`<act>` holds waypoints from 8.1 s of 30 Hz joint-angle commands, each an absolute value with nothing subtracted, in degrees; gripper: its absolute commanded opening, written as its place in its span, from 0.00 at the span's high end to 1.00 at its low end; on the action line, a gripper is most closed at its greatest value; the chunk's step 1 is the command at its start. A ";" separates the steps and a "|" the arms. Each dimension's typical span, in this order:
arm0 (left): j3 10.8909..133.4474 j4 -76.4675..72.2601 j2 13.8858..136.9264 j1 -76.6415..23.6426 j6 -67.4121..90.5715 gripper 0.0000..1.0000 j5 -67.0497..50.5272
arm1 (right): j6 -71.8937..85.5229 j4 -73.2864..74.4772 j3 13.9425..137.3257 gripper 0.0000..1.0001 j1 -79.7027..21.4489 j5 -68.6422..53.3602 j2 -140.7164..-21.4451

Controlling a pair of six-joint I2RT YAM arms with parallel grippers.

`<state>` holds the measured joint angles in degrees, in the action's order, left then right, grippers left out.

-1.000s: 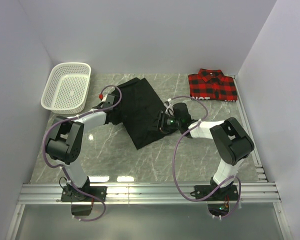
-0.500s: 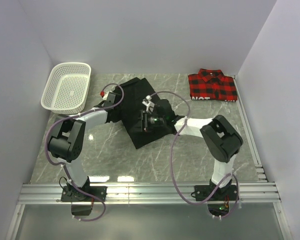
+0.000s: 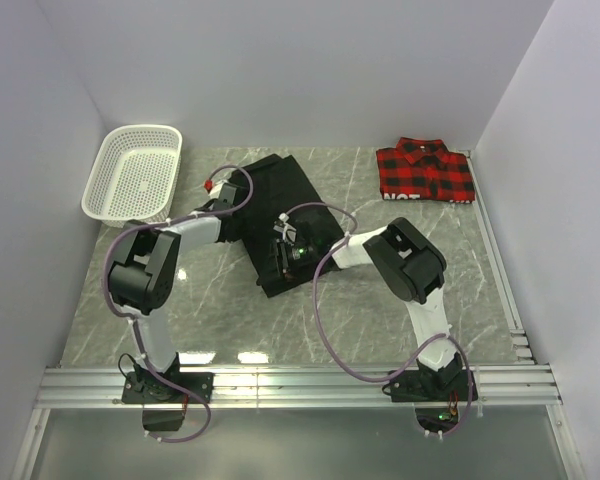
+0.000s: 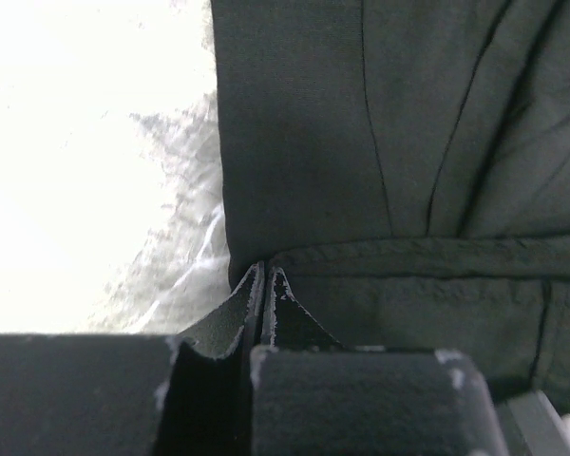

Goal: Fold and stack the long sleeve shirts
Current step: Fold the shirt

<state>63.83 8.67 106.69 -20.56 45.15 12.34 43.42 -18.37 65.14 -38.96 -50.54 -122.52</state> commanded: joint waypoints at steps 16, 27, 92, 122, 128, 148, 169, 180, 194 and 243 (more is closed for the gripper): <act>67.59 7.03 107.93 -20.30 43.60 0.91 17.93 | 34.80 -6.68 65.13 0.52 -36.13 -47.73 -109.52; 68.82 8.44 103.63 -20.30 44.39 0.66 20.30 | 39.97 -16.07 52.57 0.52 -19.61 -45.00 -103.09; 29.36 8.17 70.51 -18.54 73.23 0.36 3.42 | 37.18 -5.19 44.82 0.46 -17.67 -17.22 -87.19; 54.93 -0.18 97.38 -35.24 57.13 0.58 7.10 | 52.74 -30.76 47.11 0.47 -25.40 -32.08 -108.11; 56.07 3.07 101.51 -34.28 57.30 0.59 9.22 | 50.02 -27.18 48.07 0.47 -25.31 -31.47 -104.87; 61.87 15.89 89.47 -55.18 33.41 0.10 24.42 | 36.56 7.46 39.56 0.09 -13.45 -7.12 -61.89; 80.24 27.95 114.69 -75.15 21.27 0.31 37.01 | 36.83 10.11 33.49 0.01 -9.32 -5.71 -58.18; 80.59 33.57 118.65 -75.06 25.05 0.62 36.91 | 36.74 5.99 32.70 0.02 -9.14 -9.31 -60.64; 78.23 31.38 110.93 -71.90 28.03 0.99 31.48 | 47.89 -15.10 26.46 0.02 -9.40 -25.21 -73.63; 57.84 21.35 79.19 -38.52 37.44 0.12 7.30 | 10.47 26.17 67.38 1.00 -15.38 -21.19 -104.06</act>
<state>60.97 22.50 81.69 -43.99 35.70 11.49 20.60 13.78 61.21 -15.40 -26.94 -103.48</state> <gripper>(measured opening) 0.876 0.153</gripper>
